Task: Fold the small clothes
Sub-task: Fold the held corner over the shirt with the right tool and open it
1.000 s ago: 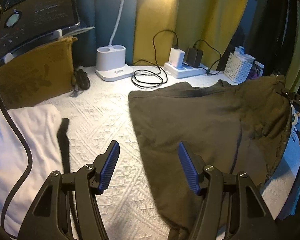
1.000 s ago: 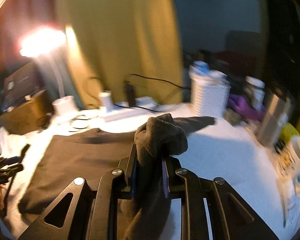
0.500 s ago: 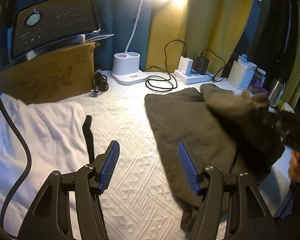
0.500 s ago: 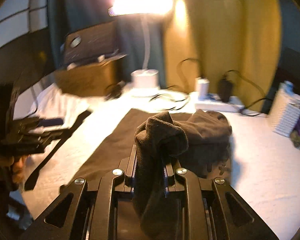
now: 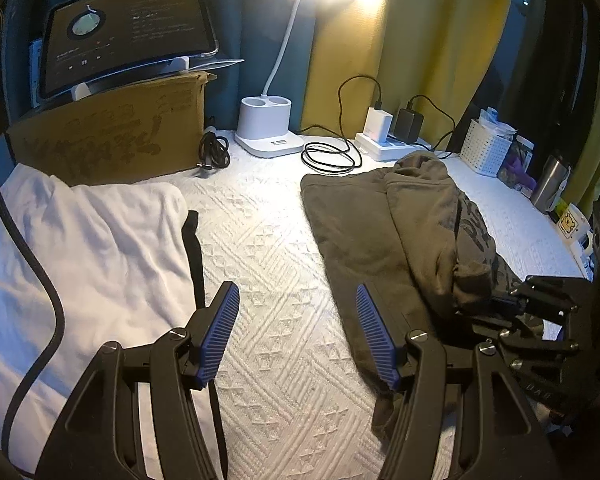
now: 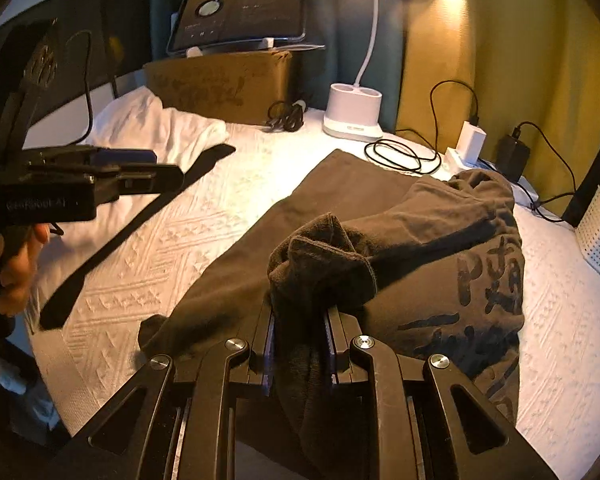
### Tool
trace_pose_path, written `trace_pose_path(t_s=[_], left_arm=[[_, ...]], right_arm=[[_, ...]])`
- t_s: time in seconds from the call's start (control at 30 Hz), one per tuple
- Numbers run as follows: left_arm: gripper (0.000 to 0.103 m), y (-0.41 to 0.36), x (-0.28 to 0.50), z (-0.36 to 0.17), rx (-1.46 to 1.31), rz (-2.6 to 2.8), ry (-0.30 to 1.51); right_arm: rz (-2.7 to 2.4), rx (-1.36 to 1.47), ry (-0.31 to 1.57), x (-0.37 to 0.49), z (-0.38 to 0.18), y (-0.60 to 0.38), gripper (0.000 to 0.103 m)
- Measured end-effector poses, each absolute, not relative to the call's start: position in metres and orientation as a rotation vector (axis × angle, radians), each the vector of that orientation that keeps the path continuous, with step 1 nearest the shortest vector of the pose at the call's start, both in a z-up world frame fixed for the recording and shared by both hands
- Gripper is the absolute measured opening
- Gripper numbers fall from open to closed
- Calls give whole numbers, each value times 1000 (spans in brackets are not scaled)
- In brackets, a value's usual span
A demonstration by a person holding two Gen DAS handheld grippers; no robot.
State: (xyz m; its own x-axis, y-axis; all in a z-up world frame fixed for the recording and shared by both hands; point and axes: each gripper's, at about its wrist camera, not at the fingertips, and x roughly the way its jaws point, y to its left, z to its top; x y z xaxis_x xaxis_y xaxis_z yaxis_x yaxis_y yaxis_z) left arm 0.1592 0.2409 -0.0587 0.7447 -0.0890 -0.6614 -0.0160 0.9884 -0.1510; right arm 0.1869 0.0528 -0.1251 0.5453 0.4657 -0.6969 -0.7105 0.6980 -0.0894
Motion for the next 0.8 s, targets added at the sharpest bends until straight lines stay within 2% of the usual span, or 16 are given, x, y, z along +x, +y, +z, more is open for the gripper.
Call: trace_pose_path(t_s=[0.43, 0.5, 0.53, 0.57, 0.63, 0.8], left_arm=[[61, 239, 153, -57, -139, -18, 749], [61, 238, 155, -54, -133, -15, 748], [61, 236, 157, -53, -129, -15, 747], [61, 234, 161, -51, -123, -19, 746], [61, 230, 166, -47, -109, -28, 743], [65, 208, 186, -35, -66, -82, 727]], right_arm=[[863, -444, 739, 158, -131, 67, 21], [881, -413, 720, 156, -120, 58, 24], [892, -399, 711, 155, -114, 54, 34], [911, -375, 703, 153, -107, 49, 55], [932, -331, 679, 151, -95, 40, 84], [874, -291, 604, 152, -73, 15, 84]])
